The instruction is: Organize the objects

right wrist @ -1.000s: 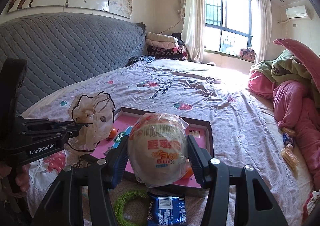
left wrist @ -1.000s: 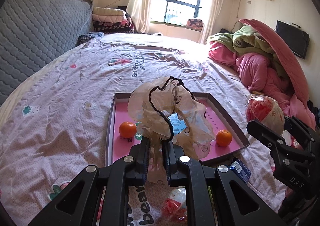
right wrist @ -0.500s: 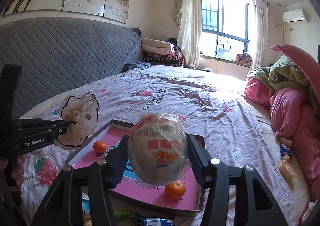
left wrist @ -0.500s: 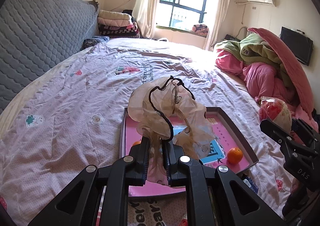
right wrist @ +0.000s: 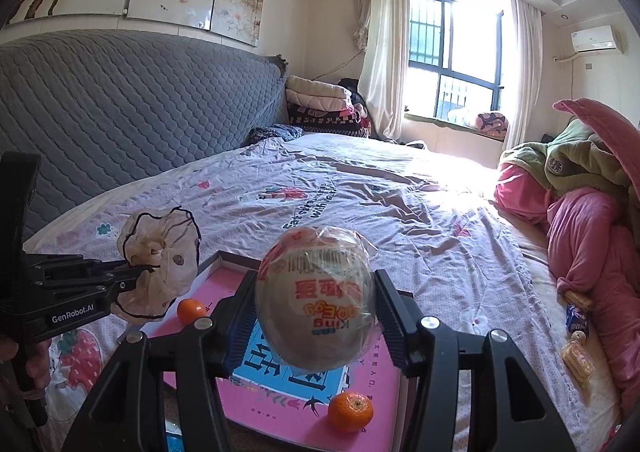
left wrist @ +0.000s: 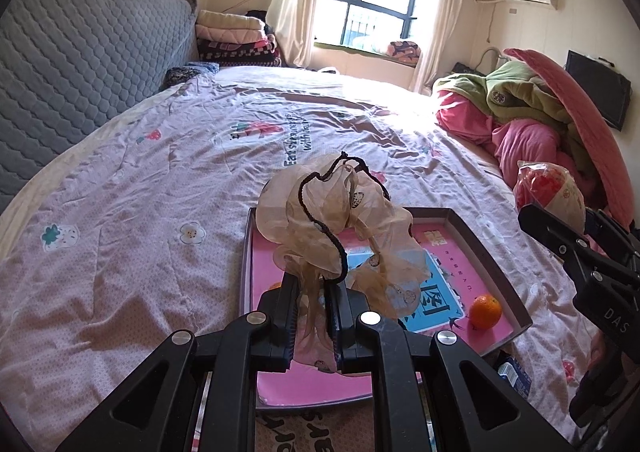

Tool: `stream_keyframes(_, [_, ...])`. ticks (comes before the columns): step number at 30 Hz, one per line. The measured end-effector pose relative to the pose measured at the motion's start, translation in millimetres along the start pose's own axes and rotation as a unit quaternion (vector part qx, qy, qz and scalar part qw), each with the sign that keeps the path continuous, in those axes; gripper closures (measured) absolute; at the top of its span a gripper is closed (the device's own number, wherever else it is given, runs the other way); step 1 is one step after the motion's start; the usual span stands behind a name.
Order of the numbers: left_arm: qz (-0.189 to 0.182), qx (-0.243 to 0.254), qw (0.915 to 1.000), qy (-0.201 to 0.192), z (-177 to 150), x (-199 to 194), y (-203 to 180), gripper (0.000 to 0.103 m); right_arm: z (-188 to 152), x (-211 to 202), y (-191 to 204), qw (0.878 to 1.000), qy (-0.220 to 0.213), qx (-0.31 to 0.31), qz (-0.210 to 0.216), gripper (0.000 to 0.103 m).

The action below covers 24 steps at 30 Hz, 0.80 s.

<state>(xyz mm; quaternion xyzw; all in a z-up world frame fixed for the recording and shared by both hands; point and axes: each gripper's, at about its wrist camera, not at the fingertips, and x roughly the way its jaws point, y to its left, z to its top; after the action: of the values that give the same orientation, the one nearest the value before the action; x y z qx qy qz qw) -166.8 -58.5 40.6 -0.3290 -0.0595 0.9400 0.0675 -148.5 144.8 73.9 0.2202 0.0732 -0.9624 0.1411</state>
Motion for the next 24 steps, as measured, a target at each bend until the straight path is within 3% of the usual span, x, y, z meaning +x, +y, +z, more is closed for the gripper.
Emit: stream_keyframes(24, [-0.006,0.017,0.9968,0.078,-31.8,40.9,-10.1,0.089,-53.4,49.7,14.5,0.994,0.104,-0.011,0.027,0.047])
